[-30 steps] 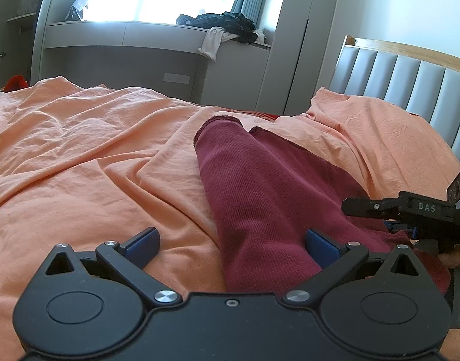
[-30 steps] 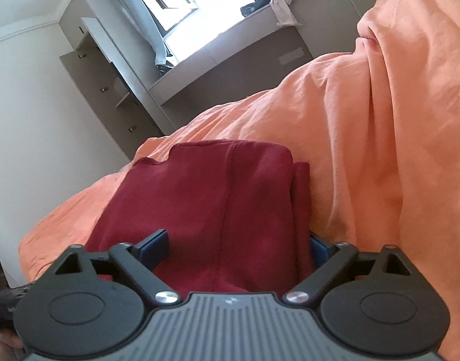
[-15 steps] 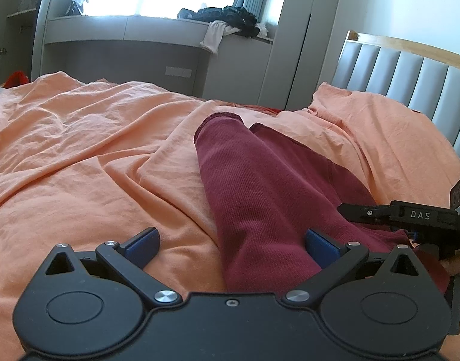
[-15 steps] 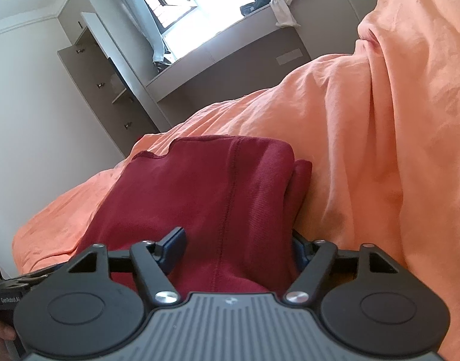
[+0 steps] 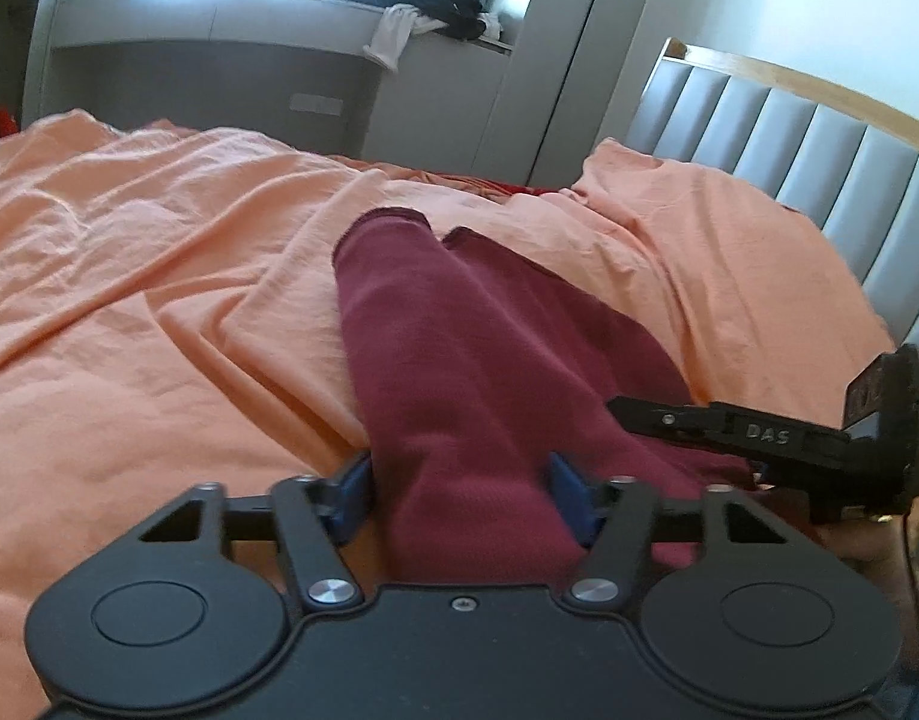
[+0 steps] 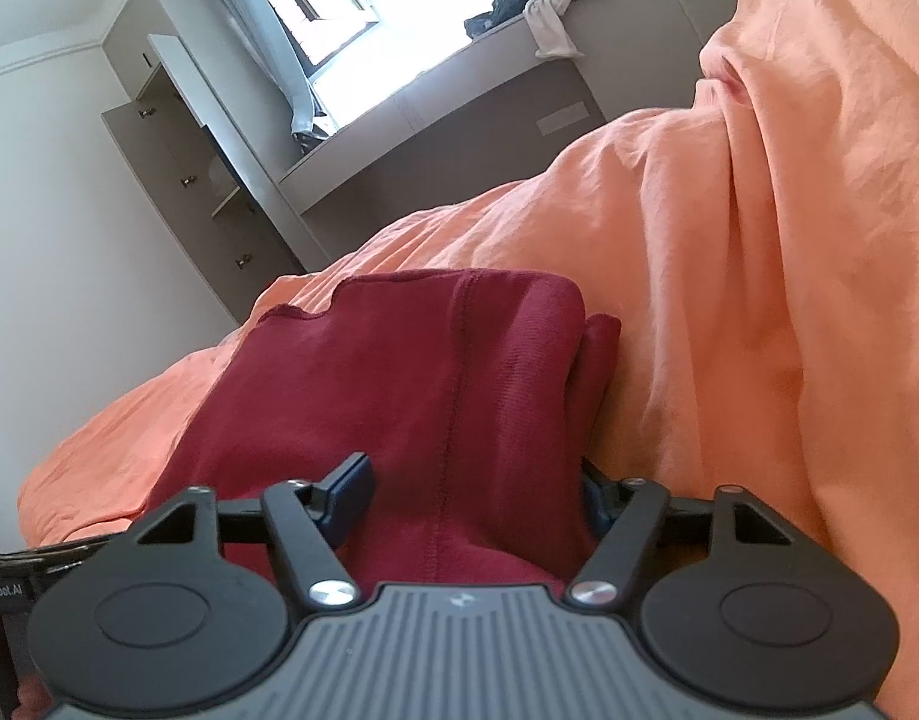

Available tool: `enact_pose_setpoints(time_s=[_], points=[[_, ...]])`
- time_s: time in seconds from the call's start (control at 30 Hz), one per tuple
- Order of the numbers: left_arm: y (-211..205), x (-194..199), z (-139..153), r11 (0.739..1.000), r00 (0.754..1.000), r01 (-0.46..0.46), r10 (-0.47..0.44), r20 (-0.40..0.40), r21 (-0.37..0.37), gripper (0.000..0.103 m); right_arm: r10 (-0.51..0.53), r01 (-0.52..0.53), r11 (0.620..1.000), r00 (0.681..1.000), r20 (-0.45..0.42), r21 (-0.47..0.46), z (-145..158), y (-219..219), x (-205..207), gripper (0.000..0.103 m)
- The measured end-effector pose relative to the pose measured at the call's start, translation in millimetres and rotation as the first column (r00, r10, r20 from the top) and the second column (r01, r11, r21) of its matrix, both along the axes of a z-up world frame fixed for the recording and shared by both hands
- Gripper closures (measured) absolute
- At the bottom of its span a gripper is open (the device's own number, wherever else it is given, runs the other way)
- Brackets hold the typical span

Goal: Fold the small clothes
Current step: 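Grasp the shirt bundle edge with both grippers and lift it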

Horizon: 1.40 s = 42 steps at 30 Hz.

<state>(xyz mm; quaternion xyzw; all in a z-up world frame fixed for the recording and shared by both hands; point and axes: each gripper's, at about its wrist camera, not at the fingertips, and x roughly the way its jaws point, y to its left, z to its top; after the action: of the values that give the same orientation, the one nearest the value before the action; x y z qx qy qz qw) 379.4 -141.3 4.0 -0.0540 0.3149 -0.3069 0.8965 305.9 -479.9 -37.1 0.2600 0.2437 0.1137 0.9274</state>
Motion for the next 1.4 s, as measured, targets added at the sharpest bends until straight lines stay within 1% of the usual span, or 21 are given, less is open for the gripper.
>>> enact_pose_setpoints(time_s=[0.03,0.07,0.1,0.17,0.2,0.23,0.27,0.37,0.5,0.57,0.67,0.77,0.9,1.03,1.1,1.2,1.3,1.4], points=[[-0.3,0.0,0.1,1.000,1.000,-0.004,0.004,-0.005,-0.003,0.045,-0.007,0.007,1.000,1.000,0.005,-0.007,1.2,1.9,-1.7,0.037],[-0.8,-1.2,0.7,1.000,1.000,-0.010,0.010,-0.003,-0.004,0.051,-0.012,0.012,1.000,1.000,0.012,-0.020,2.6,4.9,-4.0,0.042],[-1.6,-3.3,2.0,1.000,1.000,-0.019,0.019,0.008,-0.002,0.058,-0.014,0.015,0.999,1.000,0.020,-0.037,4.6,7.7,-5.9,0.045],[-5.6,-8.1,5.3,0.999,0.999,-0.036,0.035,0.040,0.017,0.066,-0.019,0.023,0.996,0.999,0.045,-0.090,10.8,15.6,-10.2,0.063],[-8.2,-11.2,7.3,0.999,0.997,-0.040,0.038,0.063,0.030,0.070,-0.021,0.027,0.994,0.998,0.058,-0.110,13.9,18.9,-12.2,0.068],[-10.3,-14.2,9.4,0.998,0.996,-0.043,0.039,0.085,0.044,0.072,-0.025,0.035,0.991,0.997,0.075,-0.128,17.6,22.3,-15.1,0.080],[-10.9,-16.1,11.8,0.997,0.994,-0.045,0.040,0.101,0.054,0.074,-0.036,0.049,0.989,0.994,0.099,-0.139,21.6,25.0,-19.1,0.082],[-10.3,-19.3,19.4,0.997,0.992,-0.044,0.036,0.123,0.066,0.078,-0.045,0.072,0.987,0.981,0.188,-0.141,34.7,31.8,-30.2,0.085],[-1.7,-23.9,27.5,0.998,0.991,-0.038,0.031,0.133,0.053,0.082,-0.034,0.085,0.982,0.957,0.287,-0.169,54.0,48.7,-41.5,0.086],[0.2,-31.3,32.9,0.997,0.986,-0.036,0.025,0.165,0.064,0.082,-0.023,0.085,0.979,0.948,0.318,-0.183,62.2,58.6,-43.7,0.086],[1.1,-43.9,41.3,0.993,0.970,-0.054,0.027,0.241,0.107,0.083,-0.003,0.079,0.976,0.938,0.346,-0.205,70.5,75.9,-44.4,0.086],[12.3,-51.6,51.6,0.990,0.957,-0.084,0.050,0.286,0.109,0.083,0.013,0.069,0.976,0.929,0.369,-0.208,77.2,93.1,-45.3,0.087],[34.6,-53.5,66.0,0.985,0.946,-0.123,0.080,0.315,0.119,0.083,0.019,0.049,0.985,0.923,0.385,-0.167,85.0,109.4,-40.0,0.087],[62.9,-49.5,72.3,0.979,0.947,-0.154,0.107,0.303,0.133,0.083,0.023,0.021,0.993,0.928,0.372,-0.113,89.0,123.2,-30.1,0.087],[75.6,-45.5,71.6,0.977,0.949,-0.168,0.124,0.290,0.134,0.083,0.031,0.007,0.995,0.930,0.366,-0.102,88.9,130.2,-24.1,0.087],[91.7,-39.7,65.6,0.973,0.952,-0.190,0.151,0.267,0.128,0.082,0.047,-0.002,0.992,0.932,0.360,-0.124,85.8,141.2,-17.8,0.087],[98.8,-33.2,52.9,0.973,0.962,-0.196,0.166,0.218,0.122,0.081,0.059,-0.006,0.987,0.942,0.330,-0.159,78.9,145.6,-11.7,0.086],[94.5,-34.4,42.9,0.963,0.958,-0.224,0.191,0.213,0.148,0.077,0.036,0.013,0.987,0.956,0.291,-0.163,71.2,141.7,-6.4,0.086]])
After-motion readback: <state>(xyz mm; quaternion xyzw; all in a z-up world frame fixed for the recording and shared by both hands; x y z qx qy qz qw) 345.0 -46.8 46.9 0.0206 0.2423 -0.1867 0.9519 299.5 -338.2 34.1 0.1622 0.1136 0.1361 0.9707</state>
